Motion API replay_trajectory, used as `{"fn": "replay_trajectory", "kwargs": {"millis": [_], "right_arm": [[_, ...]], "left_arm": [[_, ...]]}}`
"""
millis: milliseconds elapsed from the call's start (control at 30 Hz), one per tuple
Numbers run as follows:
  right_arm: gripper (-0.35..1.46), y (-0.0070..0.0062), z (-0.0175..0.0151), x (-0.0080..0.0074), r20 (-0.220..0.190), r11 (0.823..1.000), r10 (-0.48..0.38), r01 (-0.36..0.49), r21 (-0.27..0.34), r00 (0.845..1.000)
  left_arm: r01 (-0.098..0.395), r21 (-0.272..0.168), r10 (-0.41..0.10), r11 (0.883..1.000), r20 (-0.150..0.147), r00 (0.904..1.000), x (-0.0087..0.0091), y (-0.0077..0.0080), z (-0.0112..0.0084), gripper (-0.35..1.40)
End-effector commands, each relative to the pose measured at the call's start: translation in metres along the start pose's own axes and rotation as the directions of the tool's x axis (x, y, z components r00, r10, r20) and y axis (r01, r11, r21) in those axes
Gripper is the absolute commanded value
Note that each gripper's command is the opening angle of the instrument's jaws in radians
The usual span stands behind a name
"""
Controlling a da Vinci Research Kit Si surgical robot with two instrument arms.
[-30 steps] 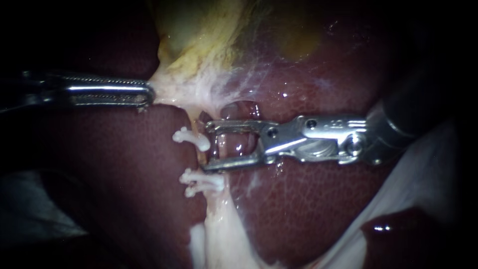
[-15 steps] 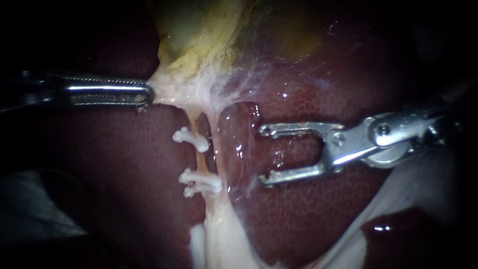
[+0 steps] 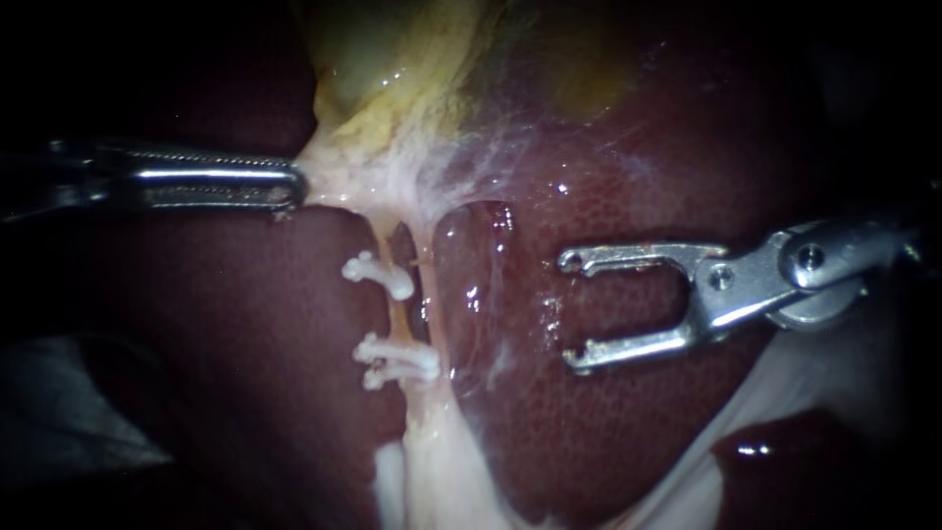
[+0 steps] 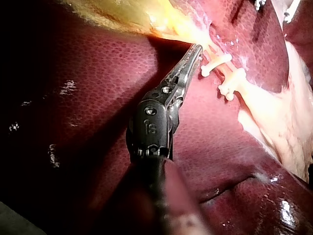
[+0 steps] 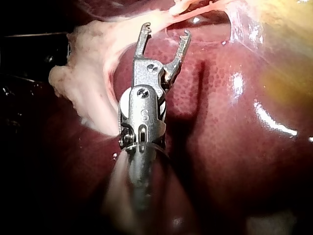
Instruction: Going back third clip left tube
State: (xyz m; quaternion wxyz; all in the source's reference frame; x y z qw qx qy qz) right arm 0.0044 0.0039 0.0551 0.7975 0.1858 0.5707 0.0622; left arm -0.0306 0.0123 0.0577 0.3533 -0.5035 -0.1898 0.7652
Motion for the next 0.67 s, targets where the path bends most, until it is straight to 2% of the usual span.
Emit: {"fn": "replay_trajectory", "kwargs": {"millis": [33,333,667], "right_arm": [[0.5,0.0,-0.0001,-0.0001,0.001,1.0,0.001,-0.001,-0.001,1.0],[0.5,-0.0001,-0.0005,-0.0003,0.002,1.0,0.002,-0.002,-0.003,1.0],[0.5,0.0,-0.0004,-0.0002,0.002,1.0,0.003,-0.003,-0.004,1.0]], "left_arm": [[-0.001,0.005,0.001,1.0,-0.001,1.0,-0.0002,-0.0001,0.0004,-0.35],[-0.009,0.003,0.009,1.0,0.0,1.0,-0.0014,-0.0015,0.0037,-0.35],[-0.009,0.004,0.009,1.0,0.0,1.0,-0.0015,-0.0015,0.0037,-0.35]]}}
